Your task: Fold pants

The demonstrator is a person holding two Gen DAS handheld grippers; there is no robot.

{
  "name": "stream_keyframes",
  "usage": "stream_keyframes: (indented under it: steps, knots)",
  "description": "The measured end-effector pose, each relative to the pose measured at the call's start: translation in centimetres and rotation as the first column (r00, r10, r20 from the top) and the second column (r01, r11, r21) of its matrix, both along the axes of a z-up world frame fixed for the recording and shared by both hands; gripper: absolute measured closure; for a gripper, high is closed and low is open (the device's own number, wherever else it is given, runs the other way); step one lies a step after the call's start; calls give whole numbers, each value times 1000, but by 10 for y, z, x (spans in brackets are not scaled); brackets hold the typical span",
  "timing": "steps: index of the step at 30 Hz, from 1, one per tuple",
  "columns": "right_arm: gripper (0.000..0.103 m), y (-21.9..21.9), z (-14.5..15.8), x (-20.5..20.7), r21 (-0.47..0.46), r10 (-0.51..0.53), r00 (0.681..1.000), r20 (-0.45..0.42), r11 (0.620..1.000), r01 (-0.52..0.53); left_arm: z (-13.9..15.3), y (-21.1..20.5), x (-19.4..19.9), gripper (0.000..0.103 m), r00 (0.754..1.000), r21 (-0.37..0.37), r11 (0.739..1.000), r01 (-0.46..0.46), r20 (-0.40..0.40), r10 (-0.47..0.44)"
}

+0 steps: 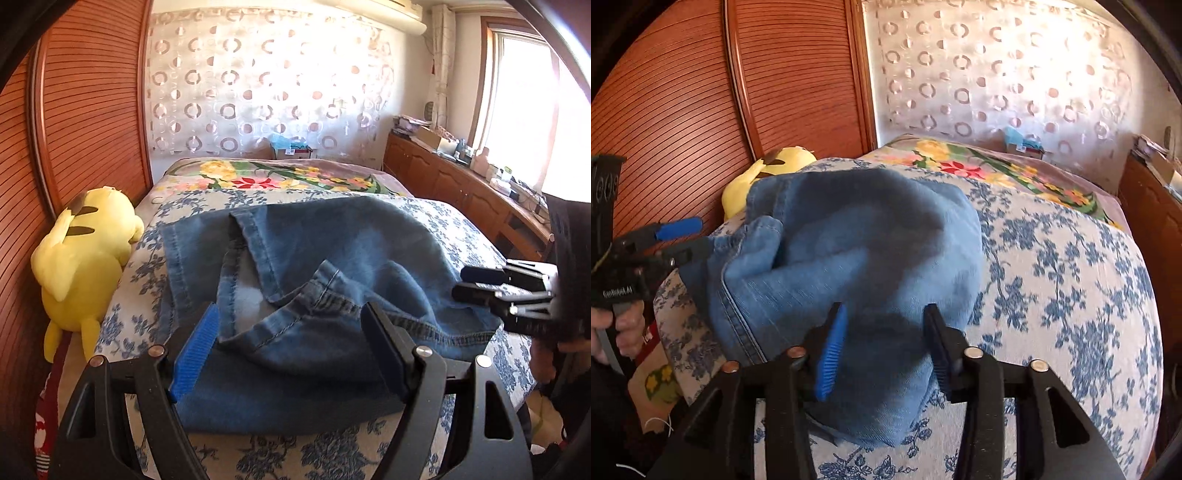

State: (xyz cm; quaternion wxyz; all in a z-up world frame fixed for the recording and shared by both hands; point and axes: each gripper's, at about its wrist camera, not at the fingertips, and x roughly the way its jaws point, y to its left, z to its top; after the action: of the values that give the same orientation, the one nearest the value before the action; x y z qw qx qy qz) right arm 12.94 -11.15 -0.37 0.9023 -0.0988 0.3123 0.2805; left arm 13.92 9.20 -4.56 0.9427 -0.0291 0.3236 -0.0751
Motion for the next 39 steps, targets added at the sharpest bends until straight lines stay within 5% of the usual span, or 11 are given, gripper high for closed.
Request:
stream_keyframes:
  steps: [9,13,17,23,33,39]
  knots:
    - [31,9,-19,-10,2,-29,1000,0,1000,29,-2,-9,31,23,997,4,999,45,-58,-45]
    - [28,10,-28,-3,5,-38,999,-5,999,38,-9,-14,42,26,991,-24,996,84,-100,-86]
    - [28,10,-34,5,2,-39,999,3,999,39,-17,-19,43,55,980,-53,992,118,-153,-125]
    - [27,-1,-40,8,44,-44,999,-11,998,45,-14,-24,19,95,976,-24,985,171,-129,-173]
    - [27,-15,-37,4,99,-57,998,16,994,55,7,5,-36,98,990,-55,990,132,-43,-135]
    - [27,-28,-36,5,149,-63,998,1,987,62,-1,23,-56,98,994,-52,994,92,-56,-95]
